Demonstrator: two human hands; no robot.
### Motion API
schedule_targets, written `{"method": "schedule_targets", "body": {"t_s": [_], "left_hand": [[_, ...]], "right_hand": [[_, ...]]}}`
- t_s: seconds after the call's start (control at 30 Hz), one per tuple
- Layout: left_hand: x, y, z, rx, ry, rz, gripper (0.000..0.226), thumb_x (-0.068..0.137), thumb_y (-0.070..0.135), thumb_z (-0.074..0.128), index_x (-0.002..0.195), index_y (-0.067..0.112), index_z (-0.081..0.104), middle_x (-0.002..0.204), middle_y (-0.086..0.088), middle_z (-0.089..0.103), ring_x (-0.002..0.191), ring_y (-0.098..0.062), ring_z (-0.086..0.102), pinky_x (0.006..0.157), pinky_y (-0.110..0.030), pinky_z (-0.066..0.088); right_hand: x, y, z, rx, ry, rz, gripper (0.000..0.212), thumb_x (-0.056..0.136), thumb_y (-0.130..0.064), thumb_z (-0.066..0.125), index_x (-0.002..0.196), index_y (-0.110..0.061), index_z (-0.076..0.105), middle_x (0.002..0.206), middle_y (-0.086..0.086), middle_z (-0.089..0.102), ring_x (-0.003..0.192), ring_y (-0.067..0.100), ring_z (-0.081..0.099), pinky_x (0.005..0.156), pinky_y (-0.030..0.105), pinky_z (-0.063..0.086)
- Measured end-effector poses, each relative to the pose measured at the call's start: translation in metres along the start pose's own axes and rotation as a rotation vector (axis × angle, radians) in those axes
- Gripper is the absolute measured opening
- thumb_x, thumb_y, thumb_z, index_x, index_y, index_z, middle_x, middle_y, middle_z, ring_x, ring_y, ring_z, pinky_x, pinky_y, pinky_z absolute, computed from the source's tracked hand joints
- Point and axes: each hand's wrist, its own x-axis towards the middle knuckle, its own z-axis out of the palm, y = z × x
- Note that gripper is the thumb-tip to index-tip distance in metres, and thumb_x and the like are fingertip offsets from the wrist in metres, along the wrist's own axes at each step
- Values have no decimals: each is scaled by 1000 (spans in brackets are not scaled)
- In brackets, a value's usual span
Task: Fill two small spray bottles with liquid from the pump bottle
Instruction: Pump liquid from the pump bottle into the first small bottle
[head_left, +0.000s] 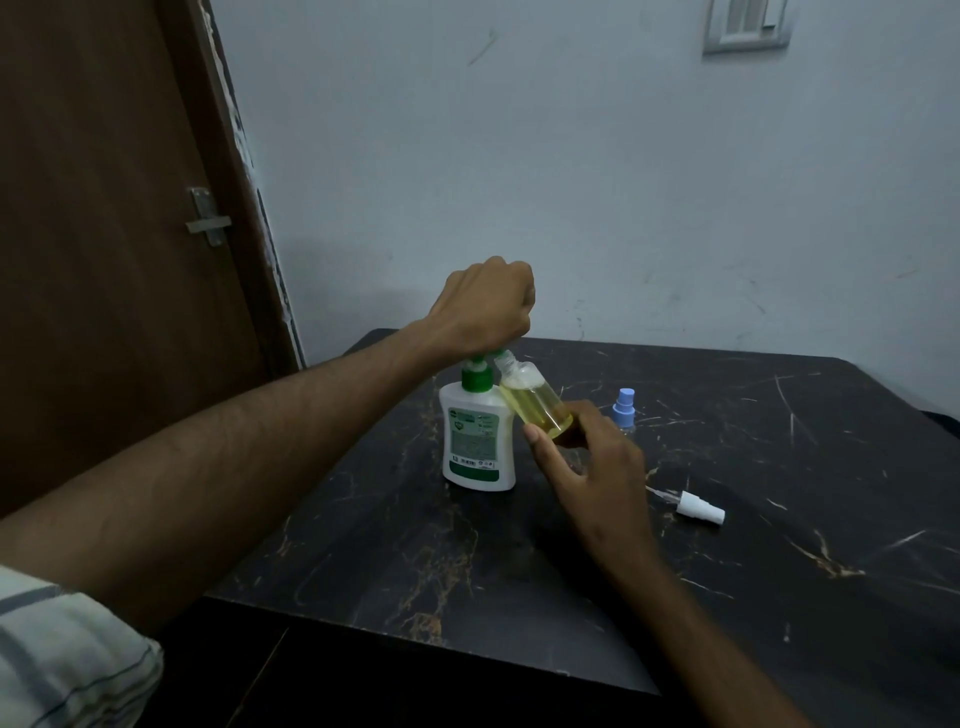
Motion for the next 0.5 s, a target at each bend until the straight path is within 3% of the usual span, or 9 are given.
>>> {"method": "schedule_targets", "body": {"t_s": [0.5], "left_hand": [[-1, -2, -3, -5, 29, -5, 30, 81, 0, 52, 67, 26, 44, 85, -2, 66, 76, -23, 61, 65, -35, 44]], "right_hand": [[-1, 1, 2, 0, -16, 10, 33, 94, -63, 57, 104, -31, 62, 96, -16, 64, 90, 1, 62, 76, 34, 57]]}}
